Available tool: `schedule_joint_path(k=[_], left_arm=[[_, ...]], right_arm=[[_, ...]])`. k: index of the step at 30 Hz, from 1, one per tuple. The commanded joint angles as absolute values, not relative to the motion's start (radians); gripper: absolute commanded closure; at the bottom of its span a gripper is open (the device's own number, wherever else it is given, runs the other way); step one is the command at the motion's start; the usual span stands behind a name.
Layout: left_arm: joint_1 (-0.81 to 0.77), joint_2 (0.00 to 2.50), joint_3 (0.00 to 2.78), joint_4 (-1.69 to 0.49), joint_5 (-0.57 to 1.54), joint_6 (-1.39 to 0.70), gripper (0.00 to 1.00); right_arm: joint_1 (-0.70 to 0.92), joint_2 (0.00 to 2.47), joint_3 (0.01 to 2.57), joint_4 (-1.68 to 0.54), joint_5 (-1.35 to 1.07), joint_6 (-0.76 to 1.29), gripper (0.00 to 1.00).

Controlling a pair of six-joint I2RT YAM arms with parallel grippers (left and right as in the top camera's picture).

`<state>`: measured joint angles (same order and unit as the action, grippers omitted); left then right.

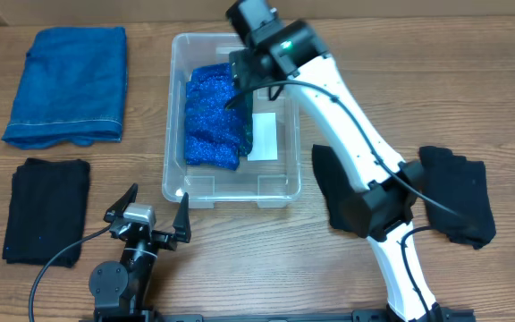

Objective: Pack container
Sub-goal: 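Open the right gripper and withdraw it up and right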

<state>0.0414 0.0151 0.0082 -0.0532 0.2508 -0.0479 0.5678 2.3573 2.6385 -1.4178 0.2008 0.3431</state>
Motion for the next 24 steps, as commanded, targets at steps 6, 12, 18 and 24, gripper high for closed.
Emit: schedule_joint_path(k=[6,12,18,24], left_arm=[[0.046,0.005,0.005,-0.052,0.252,-0.029,0.00],[0.046,0.005,0.005,-0.052,0.252,-0.029,0.00],[0.046,0.005,0.005,-0.052,0.252,-0.029,0.00],[0.046,0.005,0.005,-0.052,0.252,-0.029,0.00]], right_arm=[[0.413,2.310,2.899,-1.694,0.142,0.325,0.00],[0.347,2.202,2.801,-1.694,-0.001,0.235,0.00],[0.284,1.979,2.416,-1.694,0.179,0.264,0.00],[0.115,1.808,2.066,-1.694,0.189,0.318,0.00]])
